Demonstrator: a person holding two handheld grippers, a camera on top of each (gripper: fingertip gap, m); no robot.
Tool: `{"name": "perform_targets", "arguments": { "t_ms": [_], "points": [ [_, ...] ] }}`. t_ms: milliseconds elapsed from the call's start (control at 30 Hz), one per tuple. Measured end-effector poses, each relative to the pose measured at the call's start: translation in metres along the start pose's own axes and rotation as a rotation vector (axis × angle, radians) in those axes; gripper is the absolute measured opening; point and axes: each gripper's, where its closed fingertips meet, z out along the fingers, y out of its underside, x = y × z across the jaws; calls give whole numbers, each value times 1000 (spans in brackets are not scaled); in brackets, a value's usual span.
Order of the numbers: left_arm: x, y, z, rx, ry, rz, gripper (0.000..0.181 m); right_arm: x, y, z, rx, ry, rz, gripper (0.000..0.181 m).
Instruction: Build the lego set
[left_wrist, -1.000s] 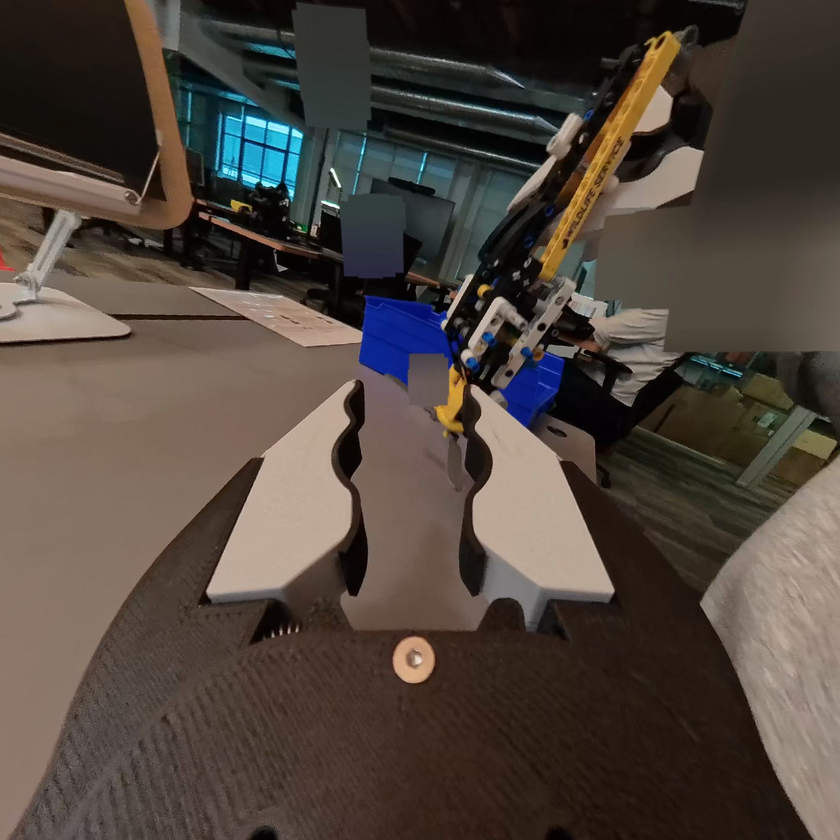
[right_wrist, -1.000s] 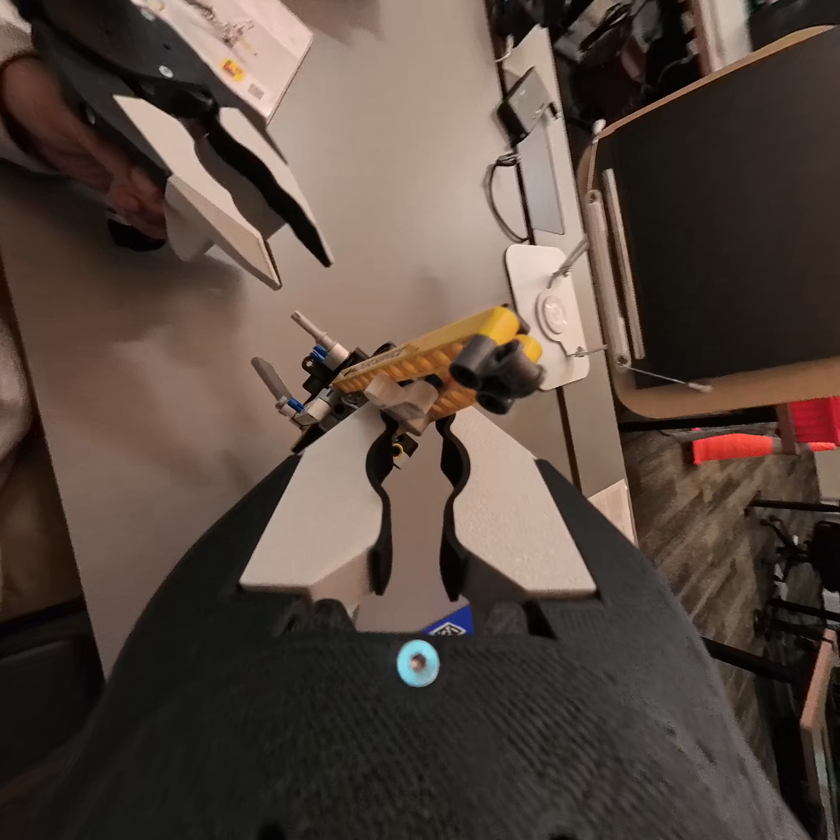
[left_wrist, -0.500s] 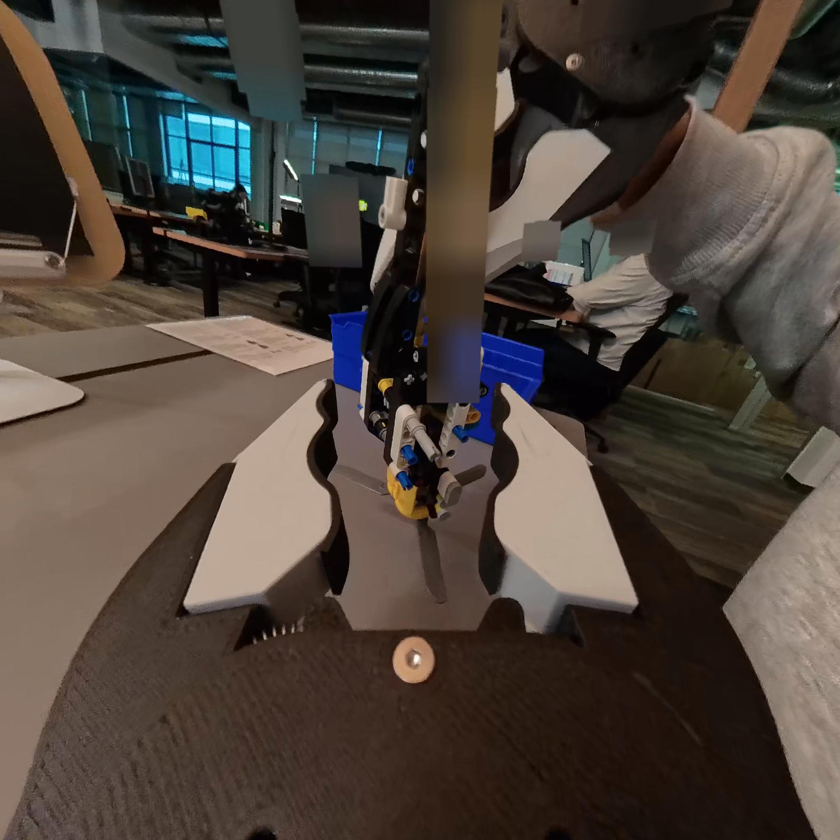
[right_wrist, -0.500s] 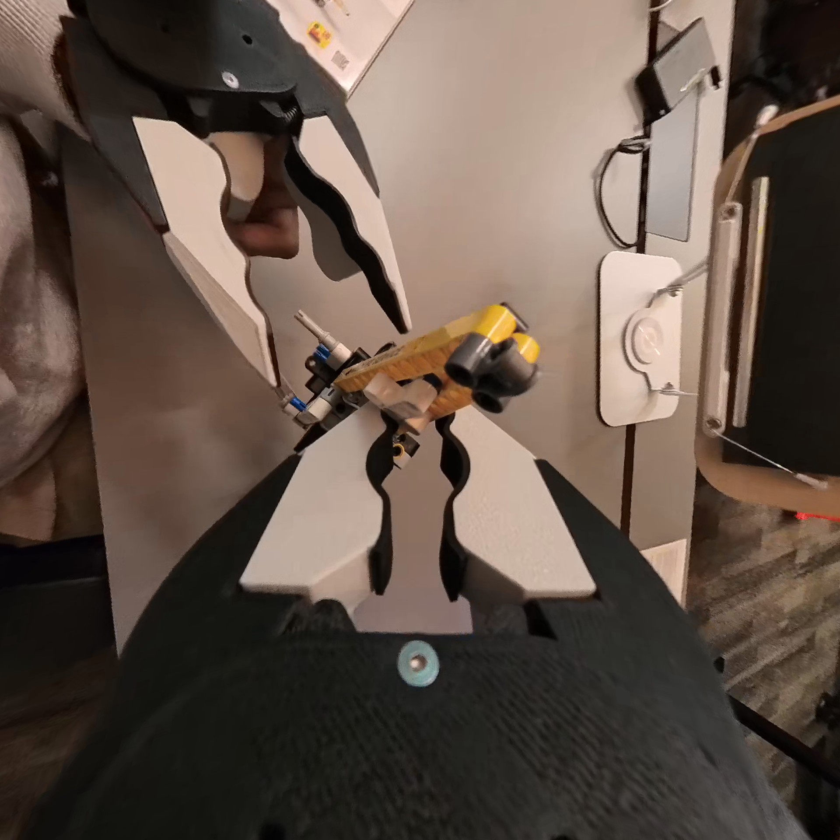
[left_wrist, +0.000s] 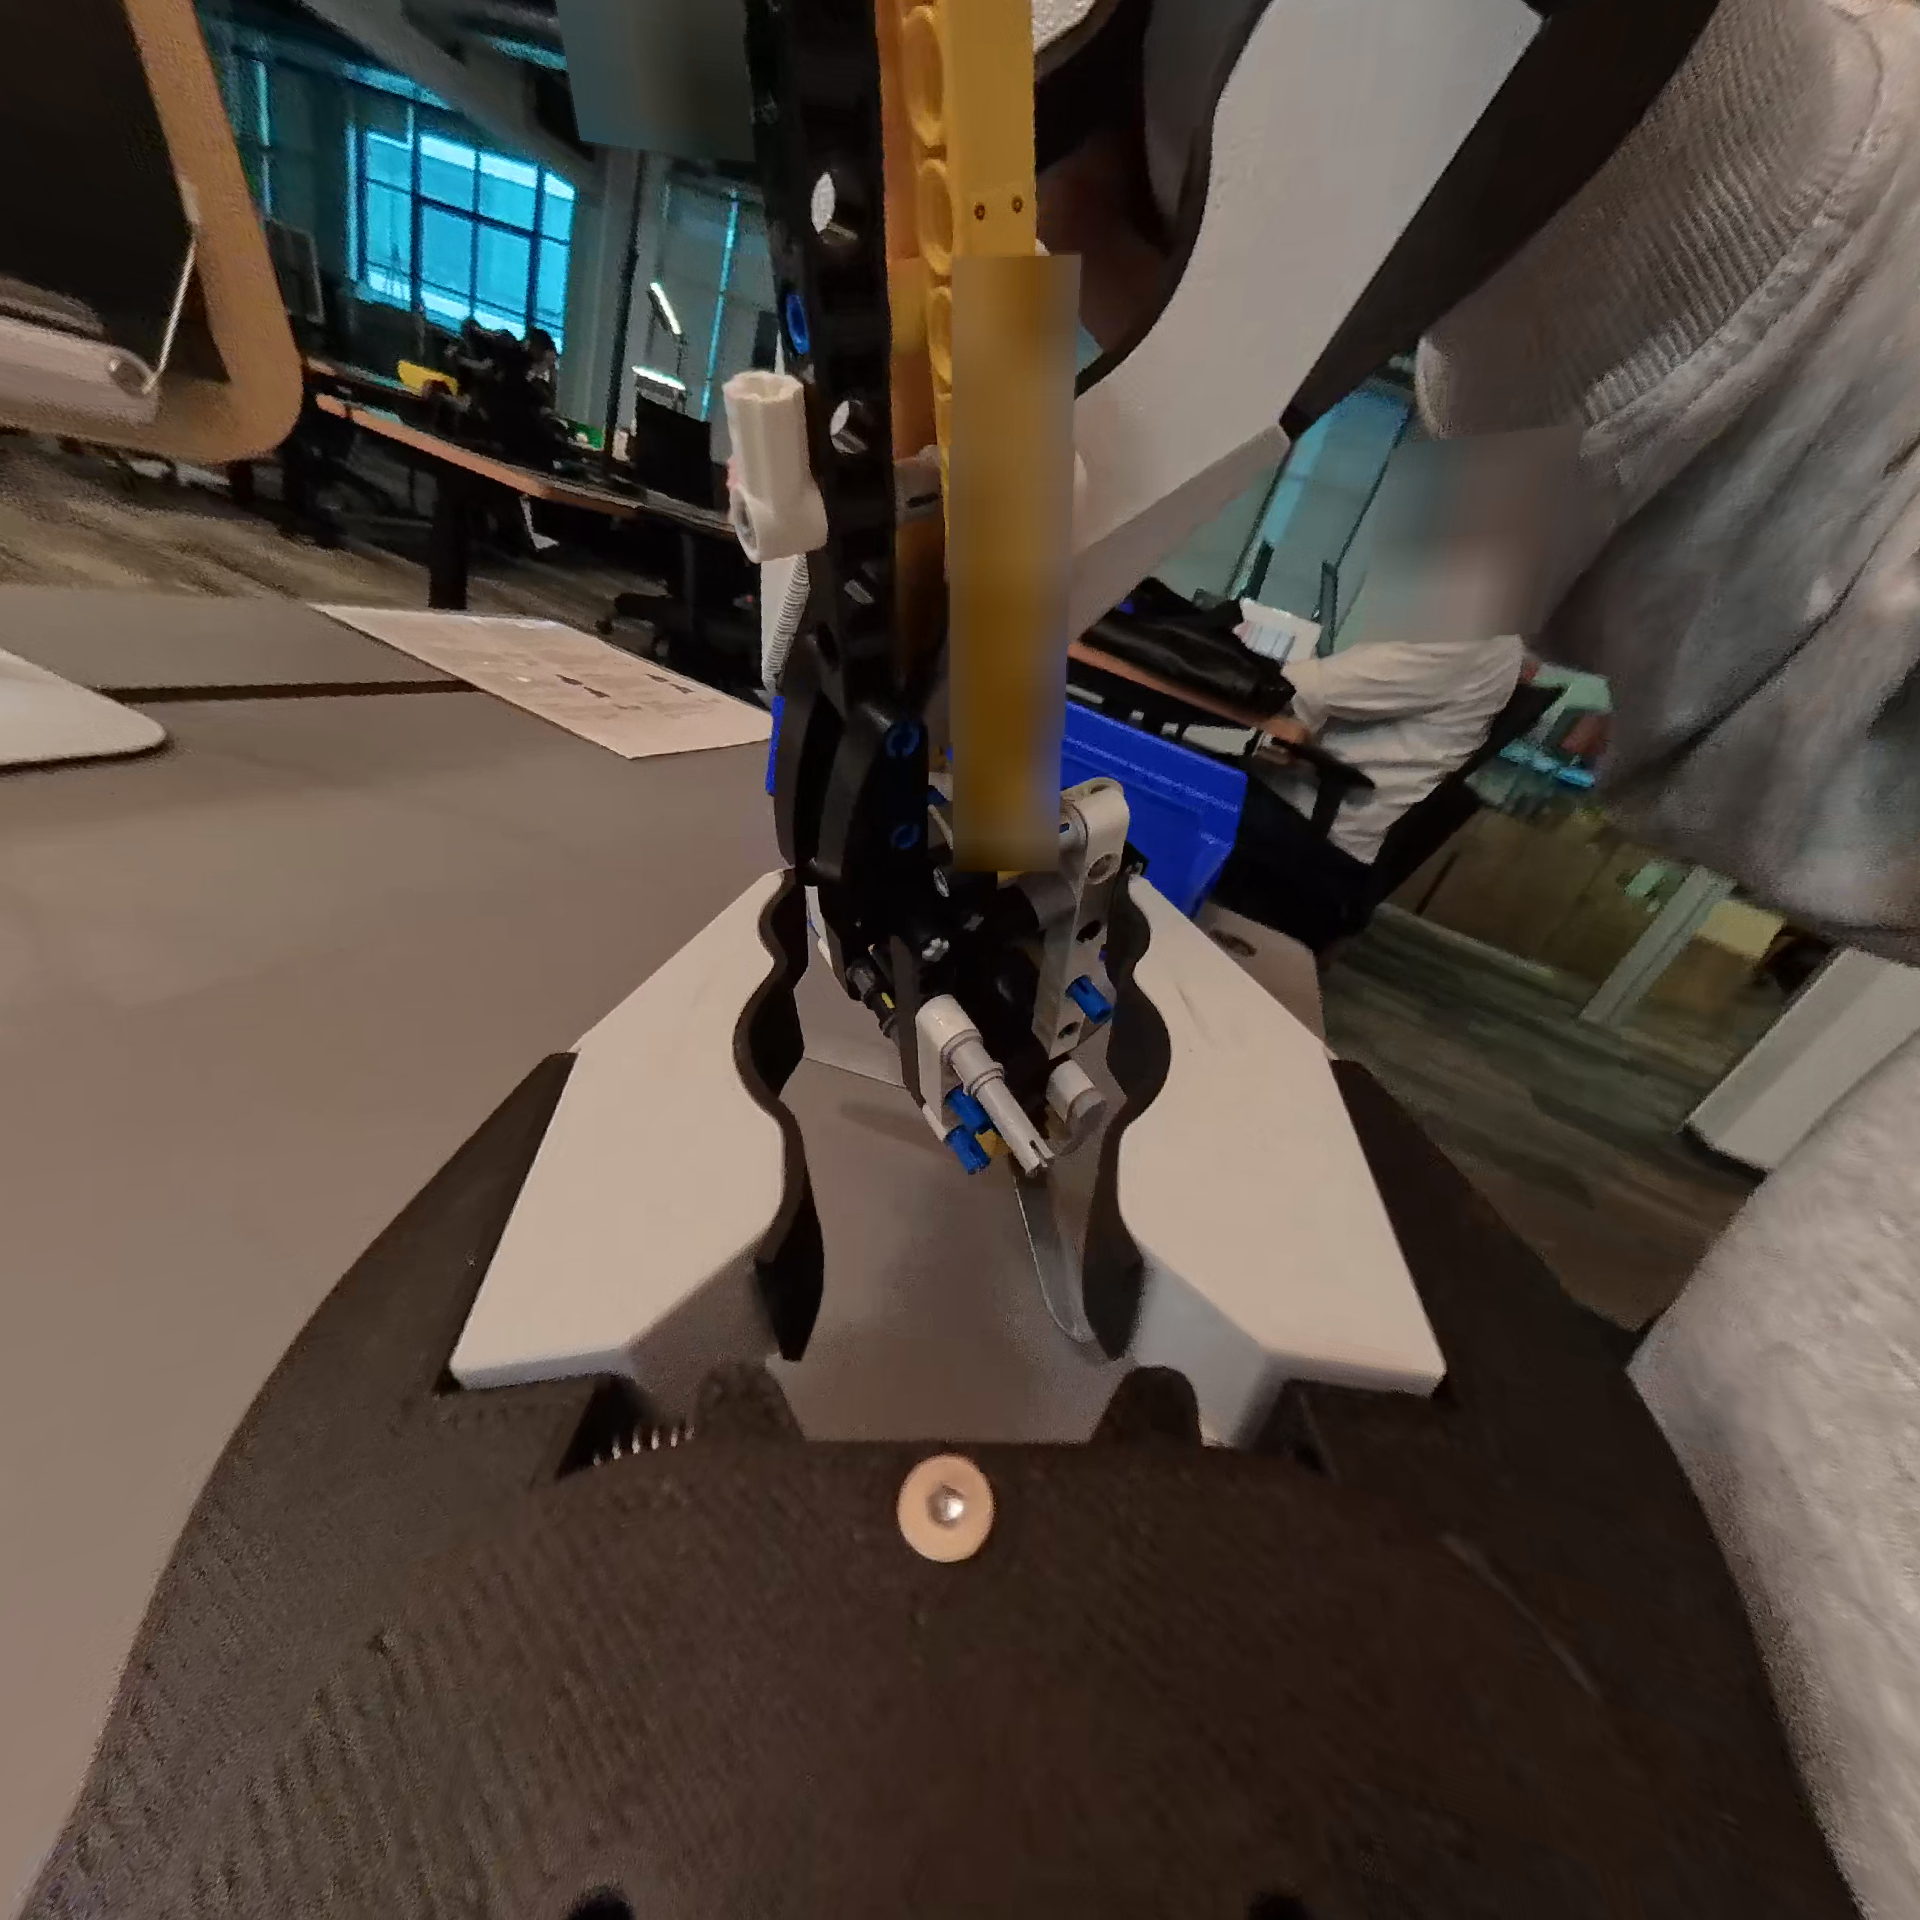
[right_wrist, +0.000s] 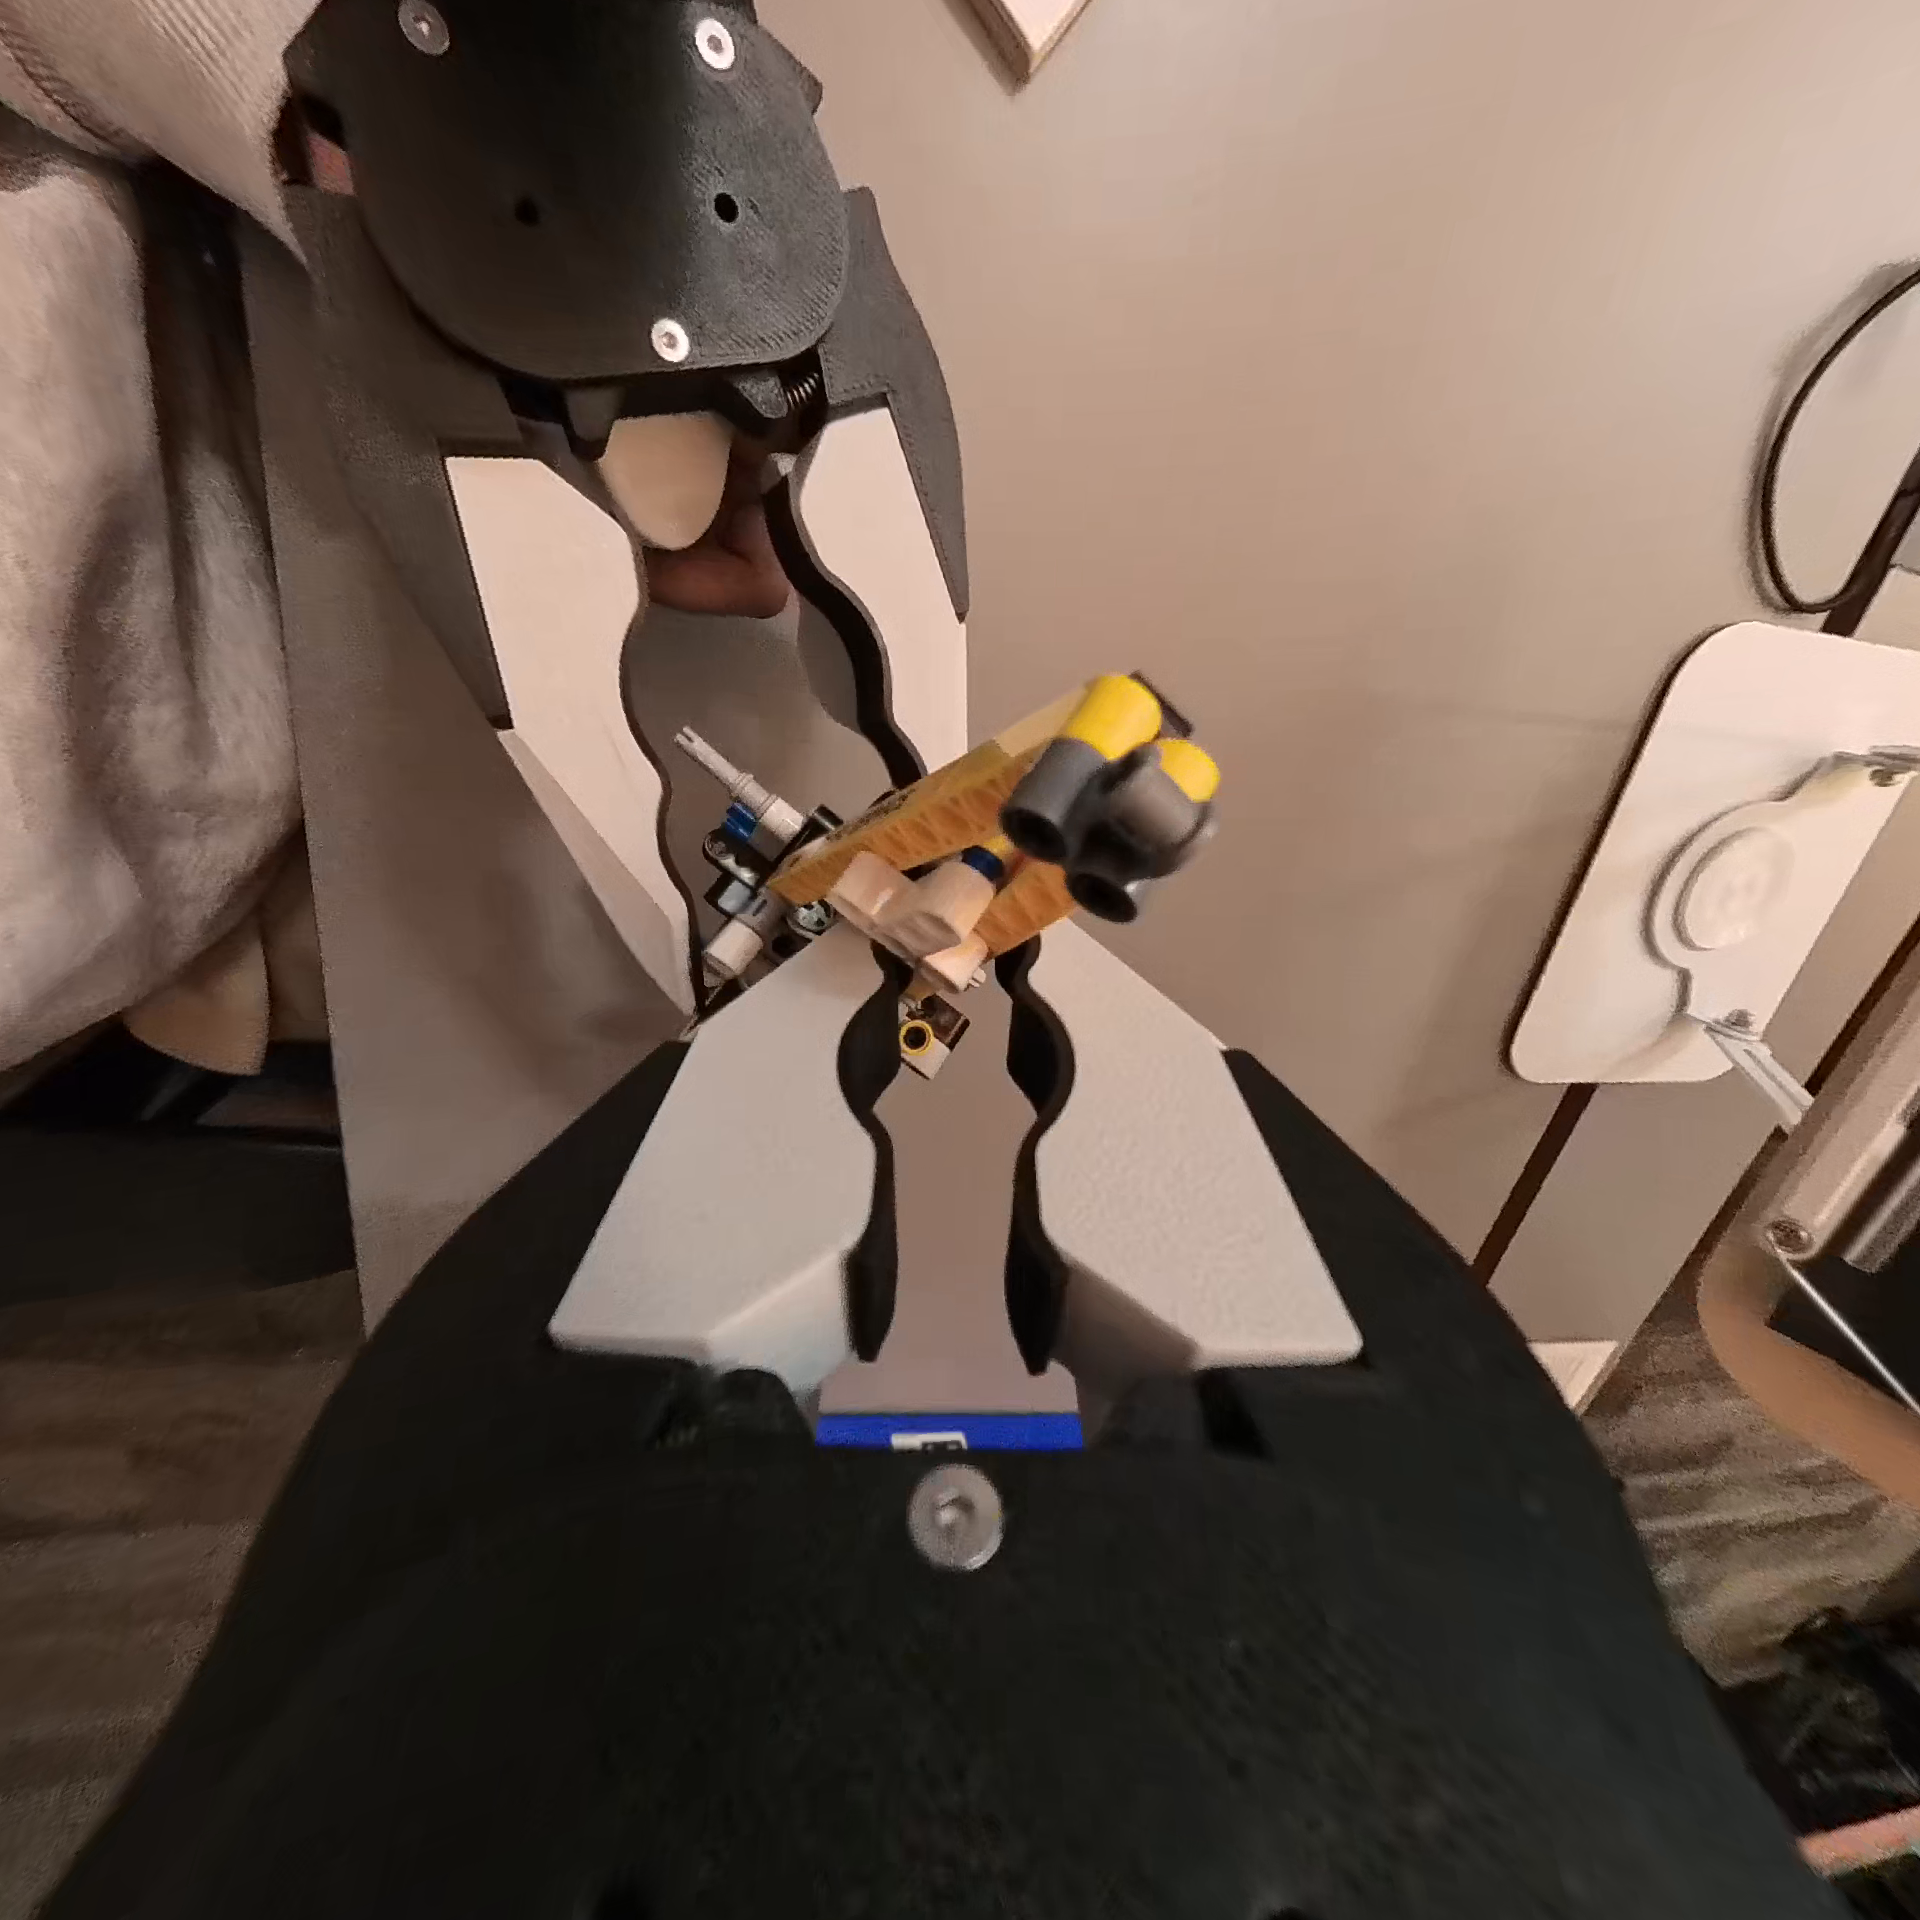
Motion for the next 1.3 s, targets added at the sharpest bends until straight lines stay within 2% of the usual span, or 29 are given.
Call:
{"name": "perform_targets", "arguments": {
  "t_ms": [367, 667, 1033, 1300],
  "points": [
    [-25, -16, -20, 134, 63, -380, 53, 30, -24, 20, -133, -186, 88, 14],
    [-21, -13, -19, 123, 102, -416, 52, 27, -12, 23, -187, -373, 197, 18],
    [-30, -17, -24, 168, 98, -486, 47, 45, -2, 9, -71, -269, 288, 23],
    [-32, -13, -22, 144, 80, -495, 44, 47, 7, 13, 68, -208, 403, 21]
  ]
}}
